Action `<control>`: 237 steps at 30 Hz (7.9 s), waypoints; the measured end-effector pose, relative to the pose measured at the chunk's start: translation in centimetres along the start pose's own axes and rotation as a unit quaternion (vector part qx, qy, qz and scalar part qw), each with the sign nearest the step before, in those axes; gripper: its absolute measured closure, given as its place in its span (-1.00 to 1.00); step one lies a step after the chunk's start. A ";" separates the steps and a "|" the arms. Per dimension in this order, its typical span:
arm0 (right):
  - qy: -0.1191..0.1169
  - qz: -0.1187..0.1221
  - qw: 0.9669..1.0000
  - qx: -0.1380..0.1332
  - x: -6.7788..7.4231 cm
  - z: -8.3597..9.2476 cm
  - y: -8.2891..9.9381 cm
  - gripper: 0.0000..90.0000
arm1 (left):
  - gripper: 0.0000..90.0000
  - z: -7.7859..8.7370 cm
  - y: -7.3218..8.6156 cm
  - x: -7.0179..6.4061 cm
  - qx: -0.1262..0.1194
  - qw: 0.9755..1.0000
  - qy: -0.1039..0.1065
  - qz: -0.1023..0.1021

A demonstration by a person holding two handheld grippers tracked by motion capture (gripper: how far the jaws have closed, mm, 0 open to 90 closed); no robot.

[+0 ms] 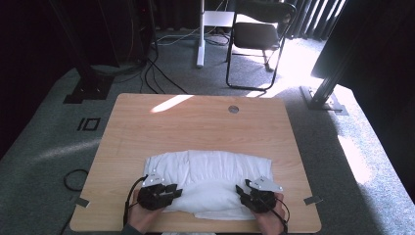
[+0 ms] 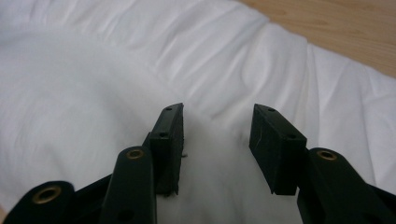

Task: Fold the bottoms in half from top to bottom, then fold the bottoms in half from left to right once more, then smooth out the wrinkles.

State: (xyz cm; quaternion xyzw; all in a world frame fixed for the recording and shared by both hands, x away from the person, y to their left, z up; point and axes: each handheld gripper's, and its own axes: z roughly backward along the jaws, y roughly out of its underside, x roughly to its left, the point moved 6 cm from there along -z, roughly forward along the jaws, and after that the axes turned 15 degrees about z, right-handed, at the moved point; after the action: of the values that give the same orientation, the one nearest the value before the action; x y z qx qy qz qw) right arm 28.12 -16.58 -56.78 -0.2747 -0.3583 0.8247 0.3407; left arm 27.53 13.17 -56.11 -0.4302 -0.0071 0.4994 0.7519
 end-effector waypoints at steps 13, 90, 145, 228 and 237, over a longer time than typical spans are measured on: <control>-0.024 -0.016 0.999 0.044 -0.3 -2.2 1.8 0.21 | 0.54 -2.6 0.2 1.9 0.009 0.998 -0.056 -0.018; -0.038 -0.039 0.998 0.045 -3.5 -9.6 -4.1 0.14 | 0.88 0.2 -8.9 14.0 -0.055 0.979 -0.137 0.144; -0.096 0.004 0.995 0.021 -0.5 -12.9 -6.8 -0.18 | 0.89 -3.4 -17.6 -2.0 -0.079 0.995 0.065 -0.006; -0.049 -0.070 0.996 -0.004 -9.0 -10.1 -7.3 0.94 | 0.18 -3.0 -16.5 1.2 -0.102 0.994 0.035 -0.018; -0.027 -0.070 0.997 0.011 -9.1 -9.4 -7.1 0.43 | 0.20 -6.1 -14.9 3.5 -0.040 0.999 0.024 0.003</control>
State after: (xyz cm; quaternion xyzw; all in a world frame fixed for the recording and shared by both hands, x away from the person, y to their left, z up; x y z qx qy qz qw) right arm 42.94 -16.07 -54.93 -0.2229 -0.3771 0.8094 0.3911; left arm 43.07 9.96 -51.63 -0.4721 -0.0078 0.4904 0.7325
